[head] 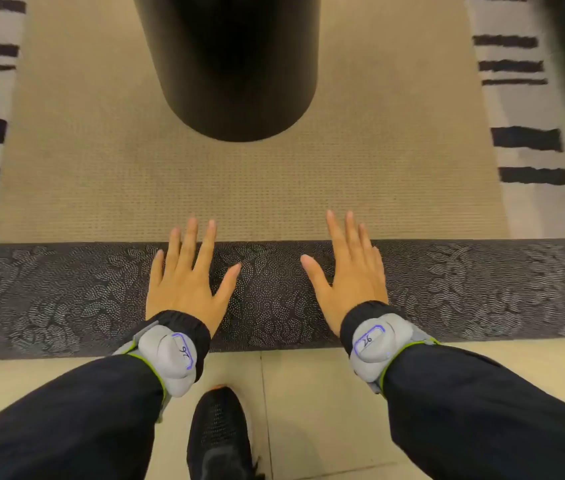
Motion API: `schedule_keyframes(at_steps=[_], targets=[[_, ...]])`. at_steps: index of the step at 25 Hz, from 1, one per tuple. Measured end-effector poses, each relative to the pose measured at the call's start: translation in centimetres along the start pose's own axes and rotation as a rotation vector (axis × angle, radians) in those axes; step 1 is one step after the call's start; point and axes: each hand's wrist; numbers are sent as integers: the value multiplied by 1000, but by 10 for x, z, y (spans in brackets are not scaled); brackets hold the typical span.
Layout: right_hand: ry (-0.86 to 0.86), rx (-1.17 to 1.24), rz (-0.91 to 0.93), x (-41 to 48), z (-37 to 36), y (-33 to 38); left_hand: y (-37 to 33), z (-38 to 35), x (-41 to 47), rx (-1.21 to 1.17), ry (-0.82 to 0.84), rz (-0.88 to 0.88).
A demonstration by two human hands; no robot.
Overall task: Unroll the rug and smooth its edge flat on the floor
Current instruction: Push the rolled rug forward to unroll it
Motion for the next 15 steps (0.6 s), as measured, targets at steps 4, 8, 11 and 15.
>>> schedule_keyframes(at_steps=[4,8,11,15], targets=[[47,-172,14,10,-42,-20,18,-44,2,87,-2,-9],[85,-230,28,1,-63,-31,25,-57,-7,84,1,-17],[108,-236,6,-6,-66,-34,23,-57,-16,90,6,-2],[136,-258,-6,-22,-65,-35,23,-52,-30,103,28,22]])
Point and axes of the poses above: each hand's wrist, its own x-axis towards the middle knuckle, its own z-axis out of the back of the hand, y = z × x, and after that the axes turned 10 degrees about -y, right-handed
